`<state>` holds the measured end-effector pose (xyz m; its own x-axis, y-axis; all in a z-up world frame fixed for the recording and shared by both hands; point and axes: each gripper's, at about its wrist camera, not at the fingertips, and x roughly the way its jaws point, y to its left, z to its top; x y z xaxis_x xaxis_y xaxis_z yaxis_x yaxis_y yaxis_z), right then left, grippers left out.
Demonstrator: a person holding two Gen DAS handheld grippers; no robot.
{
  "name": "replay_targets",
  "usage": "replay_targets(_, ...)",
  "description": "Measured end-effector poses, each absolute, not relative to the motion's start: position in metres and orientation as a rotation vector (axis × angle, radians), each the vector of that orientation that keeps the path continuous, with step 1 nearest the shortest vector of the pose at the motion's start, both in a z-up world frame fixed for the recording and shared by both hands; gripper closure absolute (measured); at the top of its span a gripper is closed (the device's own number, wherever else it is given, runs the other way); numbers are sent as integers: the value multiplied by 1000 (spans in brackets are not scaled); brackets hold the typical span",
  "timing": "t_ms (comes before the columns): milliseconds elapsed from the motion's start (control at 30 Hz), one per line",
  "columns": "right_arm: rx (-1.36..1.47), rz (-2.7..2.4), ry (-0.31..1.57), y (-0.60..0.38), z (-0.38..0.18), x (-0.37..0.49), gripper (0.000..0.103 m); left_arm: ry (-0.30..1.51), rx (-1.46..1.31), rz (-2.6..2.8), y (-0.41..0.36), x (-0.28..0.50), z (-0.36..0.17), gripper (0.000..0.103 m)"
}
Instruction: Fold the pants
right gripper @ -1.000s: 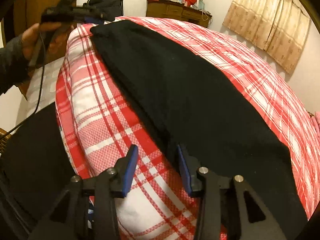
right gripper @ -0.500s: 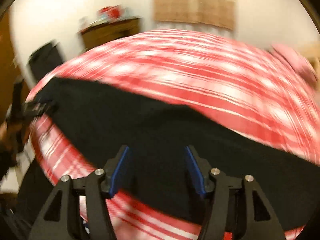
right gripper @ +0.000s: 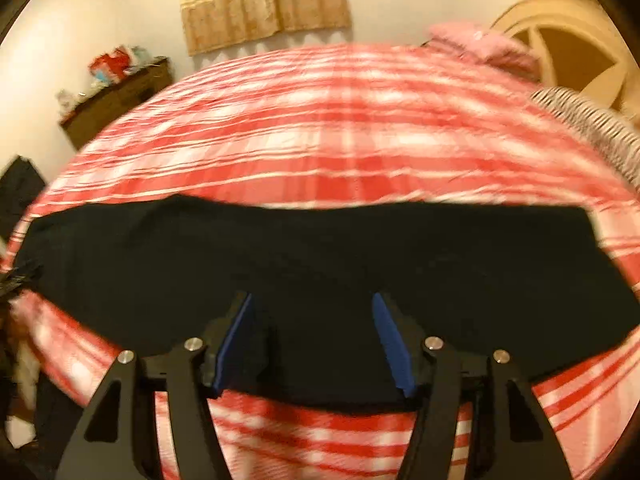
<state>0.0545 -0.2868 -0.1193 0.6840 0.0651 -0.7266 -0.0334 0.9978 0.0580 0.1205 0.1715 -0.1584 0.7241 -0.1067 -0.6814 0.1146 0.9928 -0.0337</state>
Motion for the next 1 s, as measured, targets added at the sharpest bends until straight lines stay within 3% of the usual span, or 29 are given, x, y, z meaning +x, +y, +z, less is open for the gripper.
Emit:
replay_targets(533,-166,-84,791,-306,-136,42,37,746,29,-109,166,118,-161,21)
replay_targets(1000,-136,-75,788,-317,-128,29,37,706,57,-50,172,119,-148,16)
